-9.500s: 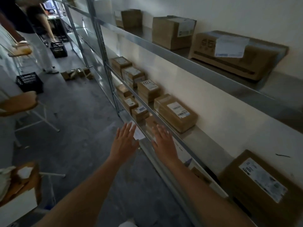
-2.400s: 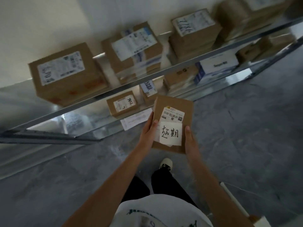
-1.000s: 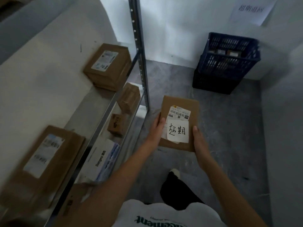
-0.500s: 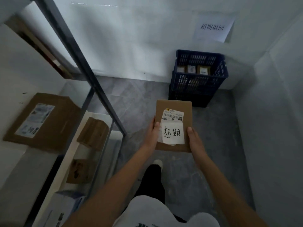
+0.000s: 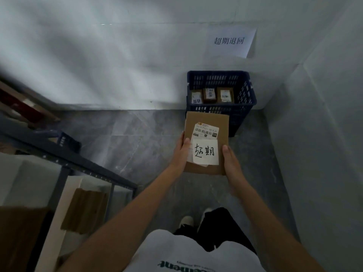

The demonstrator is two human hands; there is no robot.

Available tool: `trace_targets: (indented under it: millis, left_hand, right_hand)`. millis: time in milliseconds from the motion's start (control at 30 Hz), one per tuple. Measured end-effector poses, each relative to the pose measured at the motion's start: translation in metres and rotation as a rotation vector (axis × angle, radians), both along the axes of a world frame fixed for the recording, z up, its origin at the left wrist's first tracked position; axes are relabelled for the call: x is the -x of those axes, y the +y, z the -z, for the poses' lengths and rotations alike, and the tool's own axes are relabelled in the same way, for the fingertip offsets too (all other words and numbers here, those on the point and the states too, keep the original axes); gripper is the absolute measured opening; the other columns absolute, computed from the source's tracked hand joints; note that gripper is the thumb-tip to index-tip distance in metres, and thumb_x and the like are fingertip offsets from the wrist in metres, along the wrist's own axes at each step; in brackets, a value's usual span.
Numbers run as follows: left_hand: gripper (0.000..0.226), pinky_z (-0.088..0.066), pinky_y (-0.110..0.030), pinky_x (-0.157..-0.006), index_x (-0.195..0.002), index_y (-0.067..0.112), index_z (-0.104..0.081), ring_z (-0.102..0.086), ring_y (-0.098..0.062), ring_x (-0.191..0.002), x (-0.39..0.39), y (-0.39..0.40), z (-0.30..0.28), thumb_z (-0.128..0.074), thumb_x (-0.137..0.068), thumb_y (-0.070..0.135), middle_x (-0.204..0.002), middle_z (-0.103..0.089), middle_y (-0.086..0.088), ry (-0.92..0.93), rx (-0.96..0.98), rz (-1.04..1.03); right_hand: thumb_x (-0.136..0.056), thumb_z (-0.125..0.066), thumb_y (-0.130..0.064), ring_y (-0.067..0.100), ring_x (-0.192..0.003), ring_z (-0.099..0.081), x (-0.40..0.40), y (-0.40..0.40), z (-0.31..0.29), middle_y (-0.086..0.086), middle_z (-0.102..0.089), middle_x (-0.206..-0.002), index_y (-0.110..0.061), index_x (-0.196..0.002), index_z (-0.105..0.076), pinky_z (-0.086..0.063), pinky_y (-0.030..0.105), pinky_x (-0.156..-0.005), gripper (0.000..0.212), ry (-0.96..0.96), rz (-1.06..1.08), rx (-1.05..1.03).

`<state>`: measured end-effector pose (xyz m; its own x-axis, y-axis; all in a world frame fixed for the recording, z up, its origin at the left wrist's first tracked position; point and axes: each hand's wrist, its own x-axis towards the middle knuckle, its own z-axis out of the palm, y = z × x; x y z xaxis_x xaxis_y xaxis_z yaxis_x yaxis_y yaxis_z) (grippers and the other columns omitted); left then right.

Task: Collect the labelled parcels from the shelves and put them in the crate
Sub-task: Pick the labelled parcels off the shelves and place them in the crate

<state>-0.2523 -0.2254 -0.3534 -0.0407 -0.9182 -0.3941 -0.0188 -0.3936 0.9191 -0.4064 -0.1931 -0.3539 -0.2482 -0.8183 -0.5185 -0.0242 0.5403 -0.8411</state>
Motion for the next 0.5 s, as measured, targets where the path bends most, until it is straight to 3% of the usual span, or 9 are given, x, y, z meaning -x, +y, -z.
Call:
trace_targets:
  millis: [100,167,300,500]
  left_hand:
    - [0.042,-0.051,-0.012,-0.074,-0.145,0.015,-0.034,-0.06,-0.015,-0.105,0.021,-0.047,0.0,-0.032,-0.104,0.025,-0.128,-0.057,-0.006,-0.011,0.001,-0.001]
    - [0.039,-0.052,-0.01,-0.07,-0.143,0.013,-0.035,-0.06,-0.013,-0.1,0.036,-0.079,0.003,-0.032,-0.104,0.022,-0.124,-0.057,-0.005,-0.002,0.0,-0.019]
    - [0.044,-0.048,-0.034,-0.097,-0.148,0.021,-0.028,-0.057,-0.024,-0.117,0.071,-0.146,0.013,-0.031,-0.104,0.028,-0.133,-0.056,-0.009,-0.018,-0.036,-0.042]
    - [0.045,-0.052,-0.039,-0.094,-0.146,0.024,-0.03,-0.061,-0.021,-0.111,0.11,-0.226,0.026,-0.035,-0.103,0.033,-0.129,-0.059,-0.006,-0.075,-0.11,-0.103]
  right_hand:
    - [-0.104,-0.032,-0.041,0.014,-0.11,-0.052,0.022,-0.047,0.004,0.001,-0.055,-0.131,-0.018,-0.144,-0.043,-0.044,0.022,-0.078,0.047,0.007,0.001,-0.007]
    - [-0.105,-0.031,-0.039,0.015,-0.116,-0.05,0.037,-0.082,0.008,0.004,-0.052,-0.137,-0.016,-0.146,-0.041,-0.037,0.022,-0.085,0.048,0.013,-0.006,-0.007]
    - [-0.104,-0.032,-0.043,0.018,-0.129,-0.046,0.07,-0.159,0.019,0.003,-0.047,-0.146,-0.021,-0.15,-0.036,-0.036,0.027,-0.097,0.051,0.028,-0.047,-0.014]
    - [-0.102,-0.038,-0.044,0.021,-0.131,-0.045,0.109,-0.242,0.033,-0.004,-0.05,-0.139,-0.023,-0.15,-0.035,-0.035,0.026,-0.094,0.052,-0.01,-0.109,-0.094]
